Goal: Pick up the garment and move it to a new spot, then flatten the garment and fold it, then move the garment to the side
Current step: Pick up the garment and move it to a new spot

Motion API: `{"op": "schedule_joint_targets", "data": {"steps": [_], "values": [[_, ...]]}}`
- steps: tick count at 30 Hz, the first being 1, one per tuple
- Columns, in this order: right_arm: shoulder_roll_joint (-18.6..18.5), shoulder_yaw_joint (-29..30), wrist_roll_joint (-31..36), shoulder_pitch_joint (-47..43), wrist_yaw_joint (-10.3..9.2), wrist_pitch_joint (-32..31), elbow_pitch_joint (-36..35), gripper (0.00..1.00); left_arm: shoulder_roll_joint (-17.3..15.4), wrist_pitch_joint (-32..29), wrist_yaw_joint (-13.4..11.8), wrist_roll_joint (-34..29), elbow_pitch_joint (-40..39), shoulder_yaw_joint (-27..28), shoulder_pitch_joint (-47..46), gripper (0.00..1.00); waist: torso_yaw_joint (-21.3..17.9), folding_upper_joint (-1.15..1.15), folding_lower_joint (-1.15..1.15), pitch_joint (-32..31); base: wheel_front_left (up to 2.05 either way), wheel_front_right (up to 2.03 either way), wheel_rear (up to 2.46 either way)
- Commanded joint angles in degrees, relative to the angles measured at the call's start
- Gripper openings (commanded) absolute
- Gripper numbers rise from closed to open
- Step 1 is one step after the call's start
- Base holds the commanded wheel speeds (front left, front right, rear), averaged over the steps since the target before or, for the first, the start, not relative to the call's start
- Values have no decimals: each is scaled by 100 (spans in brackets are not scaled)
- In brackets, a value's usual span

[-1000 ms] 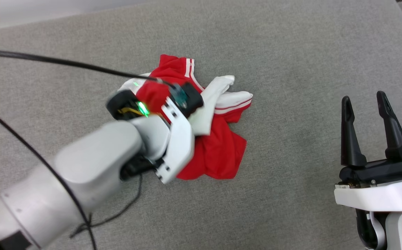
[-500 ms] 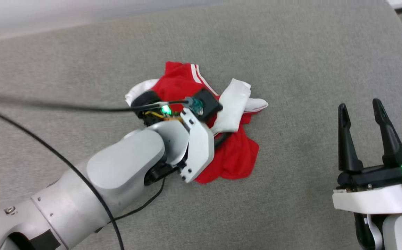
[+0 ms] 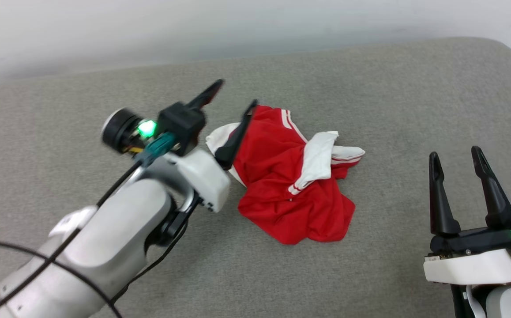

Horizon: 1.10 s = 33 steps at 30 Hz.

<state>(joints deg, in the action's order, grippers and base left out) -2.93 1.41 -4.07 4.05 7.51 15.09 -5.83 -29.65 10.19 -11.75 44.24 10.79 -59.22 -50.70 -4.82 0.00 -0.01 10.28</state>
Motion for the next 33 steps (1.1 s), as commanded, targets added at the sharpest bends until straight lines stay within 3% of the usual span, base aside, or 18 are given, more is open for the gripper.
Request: {"op": "schedule_joint_targets", "data": {"steps": [1,6,10,15,20,21,33], "values": [[9,16,26,-69,-4,12,7,100,-63,138,-167,-61,-34,75,198,100,104,0,1,-79,0,0,0],[9,80,71,-111,-4,12,21,100,-243,478,-945,-219,-266,609,1006,100,242,0,1,-135,0,0,0],[8,128,76,-153,-4,12,45,100,-246,510,-1513,-703,-709,1325,1769,100,329,0,1,-164,0,0,0],[9,168,71,-211,-4,12,91,100,0,507,-1838,-1412,-1229,2383,2860,100,432,0,1,-223,0,0,0],[9,161,31,-251,-4,12,138,100,399,507,-1734,-2019,-1509,3198,3763,100,501,0,1,-276,0,0,0],[8,149,8,-278,-4,12,177,100,680,507,-1564,-2329,-1630,3574,4205,100,514,0,1,-309,0,0,0],[8,161,-196,-567,-4,12,437,100,1735,502,-637,-3125,-1511,4717,5238,100,519,0,1,-600,0,0,0]]}}
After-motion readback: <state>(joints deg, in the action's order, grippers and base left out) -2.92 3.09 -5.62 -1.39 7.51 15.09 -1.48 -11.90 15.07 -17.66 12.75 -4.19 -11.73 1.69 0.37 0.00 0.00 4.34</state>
